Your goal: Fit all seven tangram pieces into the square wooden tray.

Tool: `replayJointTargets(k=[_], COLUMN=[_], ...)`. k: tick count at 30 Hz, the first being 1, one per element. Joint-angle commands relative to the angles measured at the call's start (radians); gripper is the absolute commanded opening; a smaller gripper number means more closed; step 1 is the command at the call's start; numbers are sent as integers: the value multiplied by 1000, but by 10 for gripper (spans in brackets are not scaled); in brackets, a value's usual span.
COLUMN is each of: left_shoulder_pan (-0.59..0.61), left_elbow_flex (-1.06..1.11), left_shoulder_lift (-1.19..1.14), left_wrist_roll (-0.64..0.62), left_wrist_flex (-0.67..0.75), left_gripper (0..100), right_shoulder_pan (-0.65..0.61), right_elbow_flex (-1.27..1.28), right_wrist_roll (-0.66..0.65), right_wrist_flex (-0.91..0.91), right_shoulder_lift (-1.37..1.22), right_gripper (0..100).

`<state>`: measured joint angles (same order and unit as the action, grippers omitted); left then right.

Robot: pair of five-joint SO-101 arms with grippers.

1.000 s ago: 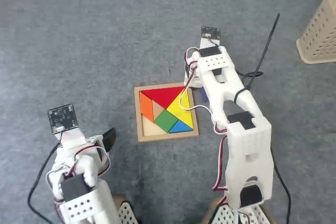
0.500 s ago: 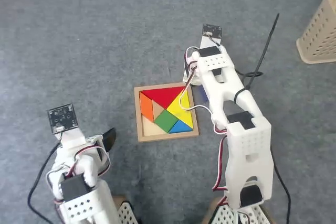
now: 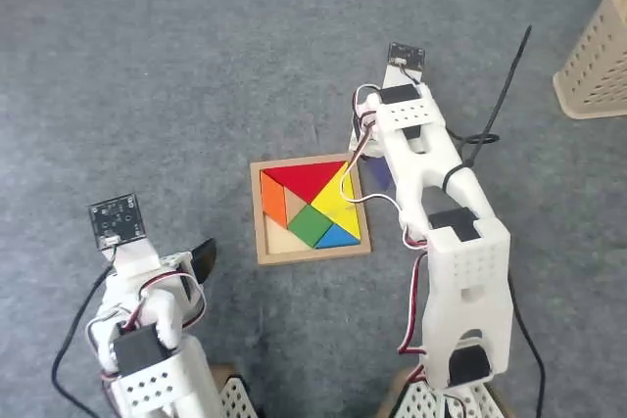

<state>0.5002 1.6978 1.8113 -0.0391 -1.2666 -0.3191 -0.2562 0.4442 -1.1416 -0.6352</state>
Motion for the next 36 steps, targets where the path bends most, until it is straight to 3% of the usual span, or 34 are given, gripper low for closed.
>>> replayJointTargets(k=[1, 7, 21, 32, 36], left_shoulder_pan=[-2, -2, -2, -2, -2], left_elbow_flex=[-13, -13, -13, -13, -13], left_shoulder_lift=[12, 12, 12, 12, 12], left_wrist_roll=[2, 2, 2, 2, 2], left_wrist_flex=[2, 2, 2, 2, 2], left_gripper=[354, 354, 354, 354, 354], right_shoulder_pan=[2, -8, -102, -73, -81], right_elbow_flex=[-40, 31, 535, 644, 713], right_wrist_roll=[6, -107, -331, -620, -649], right_wrist_flex=[-82, -130, 27, -133, -81], right_shoulder_lift=[25, 151, 688, 731, 736], right_gripper=[105, 68, 60, 61, 136])
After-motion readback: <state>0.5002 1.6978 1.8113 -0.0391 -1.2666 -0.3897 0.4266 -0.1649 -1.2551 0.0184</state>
